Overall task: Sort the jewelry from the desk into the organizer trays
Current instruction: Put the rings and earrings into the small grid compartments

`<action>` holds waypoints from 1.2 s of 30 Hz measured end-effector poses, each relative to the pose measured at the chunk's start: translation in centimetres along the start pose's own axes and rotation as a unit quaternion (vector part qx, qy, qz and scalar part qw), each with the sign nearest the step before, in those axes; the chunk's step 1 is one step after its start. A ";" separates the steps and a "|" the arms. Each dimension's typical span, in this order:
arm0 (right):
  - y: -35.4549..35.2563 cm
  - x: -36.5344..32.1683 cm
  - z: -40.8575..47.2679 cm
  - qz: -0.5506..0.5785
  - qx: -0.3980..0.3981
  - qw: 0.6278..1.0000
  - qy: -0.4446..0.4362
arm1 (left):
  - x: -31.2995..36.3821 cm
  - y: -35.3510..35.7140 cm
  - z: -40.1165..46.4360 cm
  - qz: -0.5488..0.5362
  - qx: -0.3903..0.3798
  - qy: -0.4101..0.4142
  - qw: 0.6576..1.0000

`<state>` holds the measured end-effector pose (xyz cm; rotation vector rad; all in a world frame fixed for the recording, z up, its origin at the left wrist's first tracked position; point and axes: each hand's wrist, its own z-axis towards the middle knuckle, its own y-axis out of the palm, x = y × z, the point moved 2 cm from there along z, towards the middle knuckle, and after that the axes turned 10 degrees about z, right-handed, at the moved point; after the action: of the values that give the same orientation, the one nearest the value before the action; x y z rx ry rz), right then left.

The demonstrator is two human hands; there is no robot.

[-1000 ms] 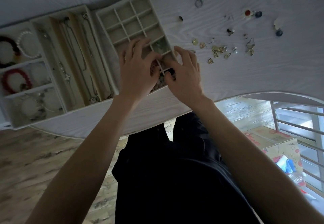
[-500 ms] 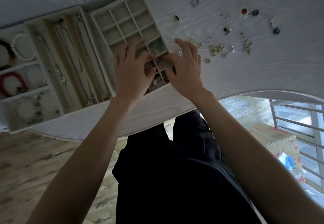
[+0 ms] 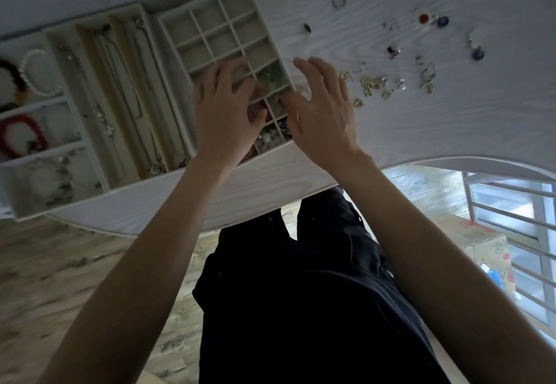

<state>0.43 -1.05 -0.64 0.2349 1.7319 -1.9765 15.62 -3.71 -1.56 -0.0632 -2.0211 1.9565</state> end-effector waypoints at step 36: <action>-1.6 1.2 1.3 -0.025 -0.076 0.996 -0.040 | 2.5 0.6 0.0 0.007 -0.012 0.037 0.999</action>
<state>-1.11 -2.53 0.45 0.0592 1.8409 -1.8514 13.13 -3.07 -1.66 -0.1527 -2.0026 1.9100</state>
